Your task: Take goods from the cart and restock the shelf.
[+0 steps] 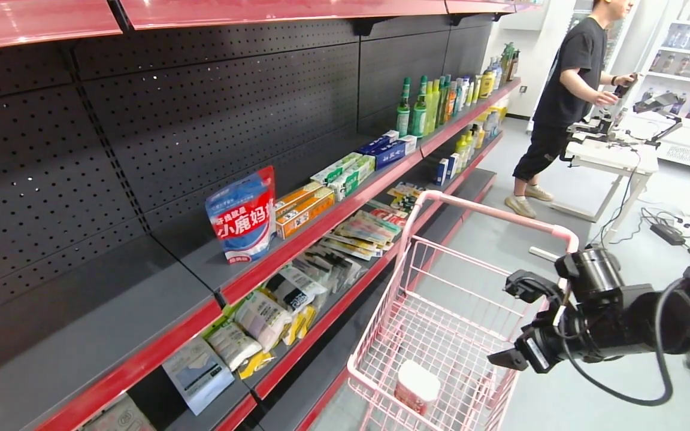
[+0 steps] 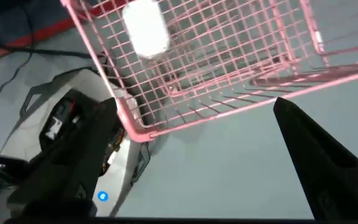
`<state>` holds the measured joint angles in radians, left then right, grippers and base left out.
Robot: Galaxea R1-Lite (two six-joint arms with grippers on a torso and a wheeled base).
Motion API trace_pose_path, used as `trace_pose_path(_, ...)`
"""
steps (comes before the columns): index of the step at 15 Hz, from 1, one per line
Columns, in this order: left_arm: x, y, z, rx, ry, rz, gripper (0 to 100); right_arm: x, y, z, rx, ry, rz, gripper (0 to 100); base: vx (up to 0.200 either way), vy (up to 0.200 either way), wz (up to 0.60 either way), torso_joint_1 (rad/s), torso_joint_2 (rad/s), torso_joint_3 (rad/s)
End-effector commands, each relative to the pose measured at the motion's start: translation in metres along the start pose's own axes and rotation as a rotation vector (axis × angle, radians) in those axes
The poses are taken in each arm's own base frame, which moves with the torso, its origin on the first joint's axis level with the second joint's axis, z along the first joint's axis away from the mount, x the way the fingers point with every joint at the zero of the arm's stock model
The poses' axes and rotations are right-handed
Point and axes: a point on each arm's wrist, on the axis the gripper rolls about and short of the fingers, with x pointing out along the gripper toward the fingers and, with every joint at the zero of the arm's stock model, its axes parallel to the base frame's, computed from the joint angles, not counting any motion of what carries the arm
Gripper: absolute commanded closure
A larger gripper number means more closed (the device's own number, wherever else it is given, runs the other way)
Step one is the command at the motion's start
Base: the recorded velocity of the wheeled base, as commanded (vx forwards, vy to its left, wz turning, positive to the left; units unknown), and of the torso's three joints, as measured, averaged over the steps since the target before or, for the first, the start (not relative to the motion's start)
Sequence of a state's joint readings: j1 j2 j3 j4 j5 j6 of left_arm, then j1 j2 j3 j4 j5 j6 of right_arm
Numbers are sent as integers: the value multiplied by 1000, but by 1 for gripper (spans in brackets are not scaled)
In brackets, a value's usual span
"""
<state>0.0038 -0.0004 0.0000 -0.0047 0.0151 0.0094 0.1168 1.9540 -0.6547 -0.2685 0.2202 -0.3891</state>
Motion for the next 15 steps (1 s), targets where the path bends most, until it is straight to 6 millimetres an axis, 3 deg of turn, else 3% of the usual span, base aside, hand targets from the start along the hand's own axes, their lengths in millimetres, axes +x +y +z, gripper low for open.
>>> trace_pose_path(1,0,0,0,0,1,1,0,42,14,0,-47,83,79,0,0,0,0,-90,198,95)
trace_pose_path(9,0,0,0,0,1,1,0,74,27,5,-151,79,112,0,0,0,0,-97,209,115)
trace_pose_path(15,0,0,0,0,1,1,0,84,34,8,-202,74,129,0,0,0,0,-146,311,167)
